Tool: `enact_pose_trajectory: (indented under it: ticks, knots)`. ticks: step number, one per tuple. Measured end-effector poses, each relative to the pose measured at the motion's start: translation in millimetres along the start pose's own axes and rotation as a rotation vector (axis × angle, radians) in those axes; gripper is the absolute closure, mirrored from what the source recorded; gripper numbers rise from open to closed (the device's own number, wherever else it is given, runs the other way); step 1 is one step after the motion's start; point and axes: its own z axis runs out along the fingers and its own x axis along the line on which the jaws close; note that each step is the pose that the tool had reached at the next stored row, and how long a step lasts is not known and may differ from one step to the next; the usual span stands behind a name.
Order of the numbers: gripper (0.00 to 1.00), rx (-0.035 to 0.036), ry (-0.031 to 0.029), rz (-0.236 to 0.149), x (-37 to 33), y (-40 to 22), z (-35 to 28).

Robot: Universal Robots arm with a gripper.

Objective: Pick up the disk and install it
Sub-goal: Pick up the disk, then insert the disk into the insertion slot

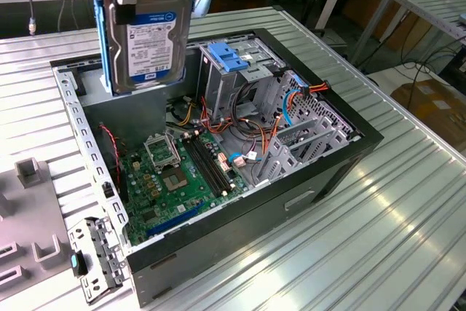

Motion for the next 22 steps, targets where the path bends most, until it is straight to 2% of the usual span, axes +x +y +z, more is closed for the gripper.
enact_pose_trajectory:
  ticks: [5,8,10,22]
  knots:
    - [0.63,0.0000,0.0002,0.000,0.6,-17.7,-0.4]
    - [0.63,0.0000,0.0002,0.000,1.4,-30.9,-0.5]
    - [0.63,0.0000,0.0001,0.000,1.6,-36.6,-0.6]
    - [0.63,0.0000,0.0003,0.000,1.6,-38.9,-0.7]
